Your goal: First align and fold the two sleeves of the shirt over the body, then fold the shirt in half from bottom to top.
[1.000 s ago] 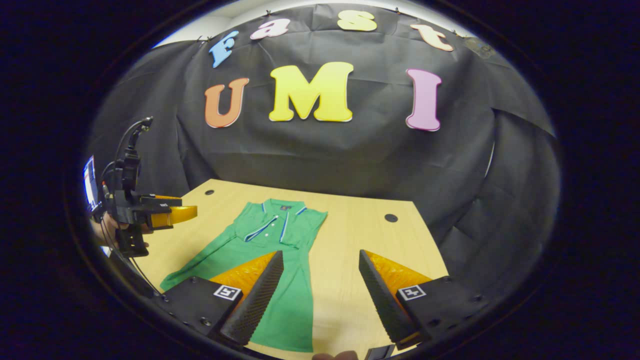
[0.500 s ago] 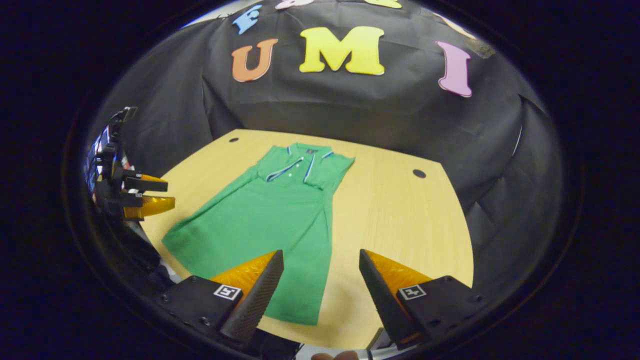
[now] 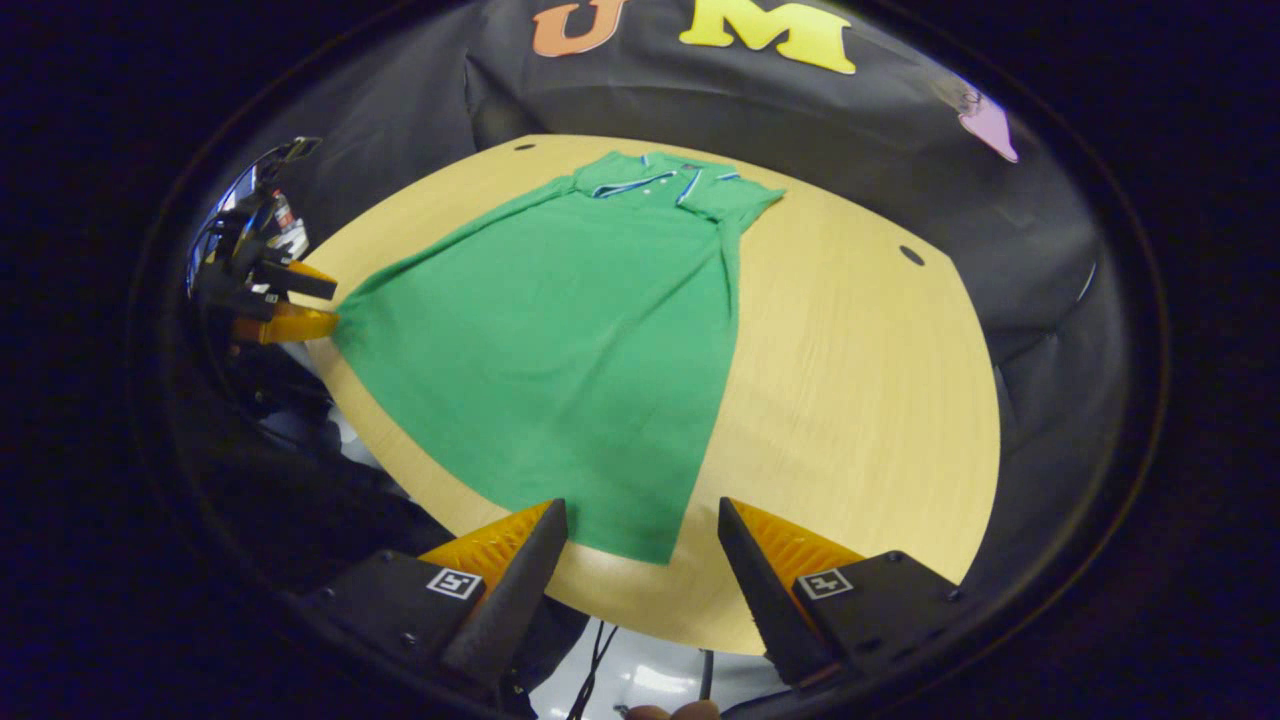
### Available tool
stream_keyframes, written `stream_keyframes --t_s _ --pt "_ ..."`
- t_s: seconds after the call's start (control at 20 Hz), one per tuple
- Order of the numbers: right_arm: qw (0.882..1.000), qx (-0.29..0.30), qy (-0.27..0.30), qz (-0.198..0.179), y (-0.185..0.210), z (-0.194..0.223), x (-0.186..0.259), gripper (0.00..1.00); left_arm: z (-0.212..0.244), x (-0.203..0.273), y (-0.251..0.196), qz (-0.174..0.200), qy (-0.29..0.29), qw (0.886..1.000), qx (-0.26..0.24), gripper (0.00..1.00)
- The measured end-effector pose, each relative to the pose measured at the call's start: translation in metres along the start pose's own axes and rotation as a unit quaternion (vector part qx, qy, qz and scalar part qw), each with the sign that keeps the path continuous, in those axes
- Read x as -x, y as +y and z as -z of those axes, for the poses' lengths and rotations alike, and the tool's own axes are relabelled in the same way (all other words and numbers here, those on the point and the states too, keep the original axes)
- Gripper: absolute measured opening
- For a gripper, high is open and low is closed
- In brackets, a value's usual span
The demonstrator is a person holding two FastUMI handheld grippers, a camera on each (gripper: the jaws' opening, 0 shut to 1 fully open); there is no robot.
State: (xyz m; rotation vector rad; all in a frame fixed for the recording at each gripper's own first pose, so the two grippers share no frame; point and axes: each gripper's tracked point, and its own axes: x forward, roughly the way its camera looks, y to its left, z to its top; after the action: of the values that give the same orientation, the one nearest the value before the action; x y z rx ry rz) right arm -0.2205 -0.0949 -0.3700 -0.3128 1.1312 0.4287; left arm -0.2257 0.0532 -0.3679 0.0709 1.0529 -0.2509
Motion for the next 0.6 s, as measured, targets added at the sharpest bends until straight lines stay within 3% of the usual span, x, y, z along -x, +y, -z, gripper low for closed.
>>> stream_keyframes --t_s 0.4,0.6 --pt "0.999 -0.031 0.018 -0.011 0.007 0.007 -0.027 0.98 0.017 -0.010 0.006 -0.004 0.021 1.000 0.005 0.99" --pt "1.000 -0.012 0.019 -0.021 0.004 0.005 -0.027 0.96 0.019 -0.010 0.006 -0.009 0.012 1.000 0.012 1.00"
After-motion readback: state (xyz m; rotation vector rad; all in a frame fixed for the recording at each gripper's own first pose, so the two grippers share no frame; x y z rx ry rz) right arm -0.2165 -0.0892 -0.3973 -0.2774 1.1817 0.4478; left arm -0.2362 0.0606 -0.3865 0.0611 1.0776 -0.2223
